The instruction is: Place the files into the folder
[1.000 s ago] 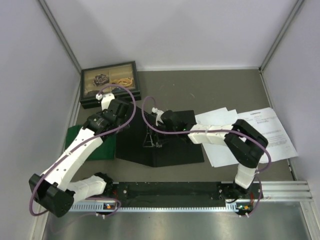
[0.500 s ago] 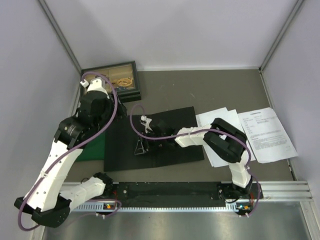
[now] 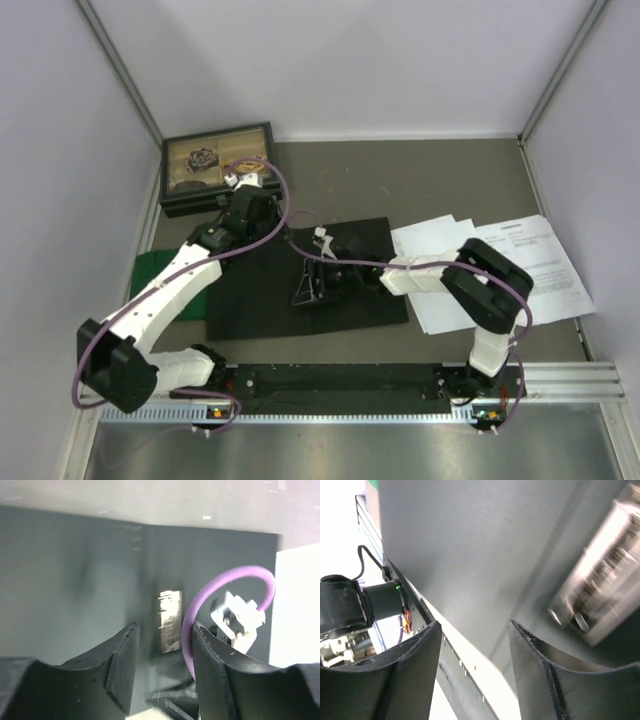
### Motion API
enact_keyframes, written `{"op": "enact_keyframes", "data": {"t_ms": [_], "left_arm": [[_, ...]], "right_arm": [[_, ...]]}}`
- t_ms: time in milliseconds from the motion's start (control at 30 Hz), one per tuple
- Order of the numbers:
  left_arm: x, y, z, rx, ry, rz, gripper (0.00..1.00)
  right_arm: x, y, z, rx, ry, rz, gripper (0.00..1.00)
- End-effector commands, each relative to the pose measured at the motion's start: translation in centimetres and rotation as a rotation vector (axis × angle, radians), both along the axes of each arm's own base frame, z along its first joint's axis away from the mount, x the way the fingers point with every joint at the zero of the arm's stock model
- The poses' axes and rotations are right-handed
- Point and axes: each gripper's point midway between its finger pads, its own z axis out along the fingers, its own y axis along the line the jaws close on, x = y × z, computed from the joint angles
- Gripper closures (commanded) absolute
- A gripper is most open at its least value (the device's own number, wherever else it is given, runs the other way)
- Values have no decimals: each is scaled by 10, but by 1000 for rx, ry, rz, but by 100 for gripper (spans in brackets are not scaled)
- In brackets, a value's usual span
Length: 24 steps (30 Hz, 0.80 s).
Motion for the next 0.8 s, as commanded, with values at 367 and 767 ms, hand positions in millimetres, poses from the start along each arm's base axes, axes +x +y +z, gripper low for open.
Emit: {"op": "enact_keyframes", "data": {"t_ms": [367, 767], "left_arm": [[-2, 33, -149, 72, 246, 192, 54], [-2, 8, -125, -29, 236, 24, 41]], "right_arm": [[43, -109, -14, -137, -68, -241, 47], [46, -126, -2, -242, -186, -196, 52]]}}
